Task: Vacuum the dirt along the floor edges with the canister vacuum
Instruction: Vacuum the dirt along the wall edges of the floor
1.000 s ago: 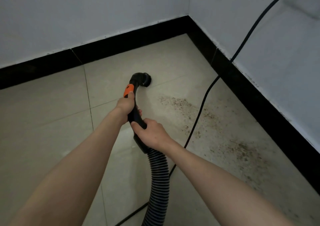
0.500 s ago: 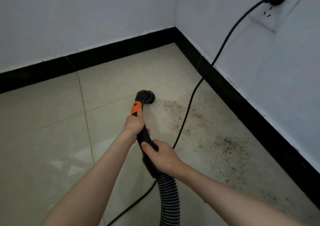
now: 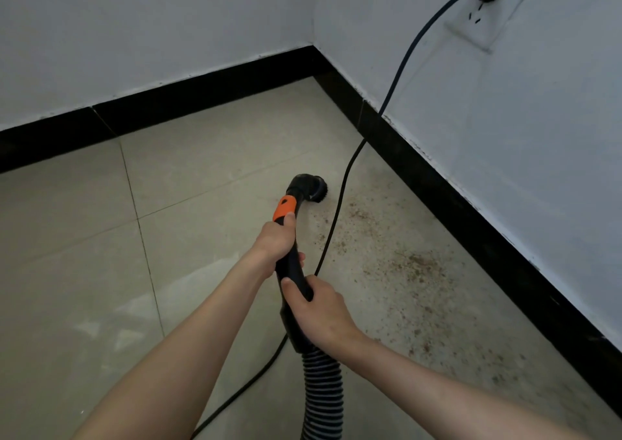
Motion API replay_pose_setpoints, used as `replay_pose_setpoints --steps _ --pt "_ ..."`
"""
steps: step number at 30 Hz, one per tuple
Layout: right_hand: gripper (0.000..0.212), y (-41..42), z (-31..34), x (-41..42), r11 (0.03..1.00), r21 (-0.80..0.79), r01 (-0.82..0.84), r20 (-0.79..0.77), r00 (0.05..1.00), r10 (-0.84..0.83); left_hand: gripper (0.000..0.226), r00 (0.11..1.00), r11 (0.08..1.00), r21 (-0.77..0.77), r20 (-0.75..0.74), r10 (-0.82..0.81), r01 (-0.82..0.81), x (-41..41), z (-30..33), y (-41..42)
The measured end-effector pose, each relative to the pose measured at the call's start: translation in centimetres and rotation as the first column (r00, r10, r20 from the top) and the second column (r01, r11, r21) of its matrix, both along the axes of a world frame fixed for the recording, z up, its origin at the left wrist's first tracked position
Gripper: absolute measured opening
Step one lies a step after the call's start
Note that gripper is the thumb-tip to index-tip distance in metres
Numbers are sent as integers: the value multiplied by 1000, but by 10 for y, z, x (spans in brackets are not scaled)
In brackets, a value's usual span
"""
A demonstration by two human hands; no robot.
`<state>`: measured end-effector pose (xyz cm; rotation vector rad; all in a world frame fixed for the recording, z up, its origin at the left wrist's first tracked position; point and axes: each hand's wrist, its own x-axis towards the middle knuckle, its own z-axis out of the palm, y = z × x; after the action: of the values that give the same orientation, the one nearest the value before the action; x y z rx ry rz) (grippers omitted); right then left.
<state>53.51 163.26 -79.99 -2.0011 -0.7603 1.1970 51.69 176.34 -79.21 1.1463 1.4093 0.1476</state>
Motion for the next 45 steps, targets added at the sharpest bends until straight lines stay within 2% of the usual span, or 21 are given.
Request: replay_pose_setpoints --steps 7,13,19,25,30,33,45 --pt "31 -9 -1 12 995 -1 104 28 994 -104 38 993 993 10 24 -115 115 24 -4 -8" --pt "32 6 -7 21 995 31 93 20 995 -94 39 994 993 49 20 -108 107 32 -4 3" --pt "30 23 -4 13 998 56 -16 -3 1000 16 41 999 999 49 28 16 -17 9 -3 19" --pt "31 39 5 -3 967 56 -249 -30 968 251 35 977 975 63 33 209 -211 -37 -3 29" --pt "32 47 10 -15 956 57 -289 -80 953 293 35 963 962 48 10 268 -268 -56 1 36" --pt "33 33 10 -17 951 47 -307 -47 950 309 37 962 962 33 7 271 -271 -59 -1 23" --pt "33 -23 14 -4 989 -9 -145 -25 989 144 37 991 992 -3 36 125 -125 -25 0 -26"
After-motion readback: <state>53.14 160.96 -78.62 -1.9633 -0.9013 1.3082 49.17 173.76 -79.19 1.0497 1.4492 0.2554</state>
